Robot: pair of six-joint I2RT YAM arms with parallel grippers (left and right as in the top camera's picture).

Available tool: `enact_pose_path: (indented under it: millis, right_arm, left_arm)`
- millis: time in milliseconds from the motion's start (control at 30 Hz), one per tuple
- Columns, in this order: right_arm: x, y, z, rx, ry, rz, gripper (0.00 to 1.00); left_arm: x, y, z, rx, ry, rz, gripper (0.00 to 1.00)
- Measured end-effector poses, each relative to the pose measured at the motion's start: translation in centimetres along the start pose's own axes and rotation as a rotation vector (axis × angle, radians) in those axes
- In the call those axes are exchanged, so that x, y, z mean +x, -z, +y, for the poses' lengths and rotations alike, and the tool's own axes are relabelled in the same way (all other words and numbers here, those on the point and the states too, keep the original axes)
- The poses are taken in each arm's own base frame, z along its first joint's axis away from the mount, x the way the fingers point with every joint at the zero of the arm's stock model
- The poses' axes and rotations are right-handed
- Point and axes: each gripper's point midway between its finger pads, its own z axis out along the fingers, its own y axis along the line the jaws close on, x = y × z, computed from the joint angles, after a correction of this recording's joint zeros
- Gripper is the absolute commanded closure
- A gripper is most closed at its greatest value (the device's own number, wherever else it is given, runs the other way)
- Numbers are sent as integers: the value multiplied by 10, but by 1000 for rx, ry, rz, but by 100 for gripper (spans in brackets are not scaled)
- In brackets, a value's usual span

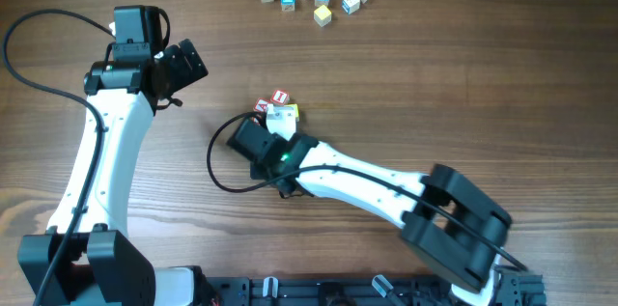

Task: Form a circle
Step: 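Swing the right gripper with the 'M' block below the blue 'X' block, then lower the yellow 'M' block onto the table below the red 'I' and blue 'X'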

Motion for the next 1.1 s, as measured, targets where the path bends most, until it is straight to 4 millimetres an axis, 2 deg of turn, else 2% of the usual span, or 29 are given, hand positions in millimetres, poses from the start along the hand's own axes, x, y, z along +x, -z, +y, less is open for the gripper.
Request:
enact_pose_path:
  millis: [67,100,200,433,600,700,900,1100]
  right_arm:
    - [-7,14,5,-27,-4,-20,93]
    - [-10,22,8,-48,-13,-30,96]
    - [-16,36,17,-94,-19,-38,96]
    - [-10,35,22,-120,-16,-2,96]
    - [4,10,29,-140,-11,54,96]
    - [20,-11,22,-111,-3,115,96]
    - [31,-16,13,-75,-26,158,96]
    - [27,-17,8,-50,-56,133,96]
  left_arm:
    - [0,0,0,0,0,0,0]
    - [0,0,0,0,0,0,0]
    - [0,0,0,0,0,0,0]
    - [0,0,0,0,0,0,0]
    - [0,0,0,0,0,0,0]
    - [0,0,0,0,0,0,0]
    - [0,0,0,0,0,0,0]
    - [0,0,0,0,0,0,0]
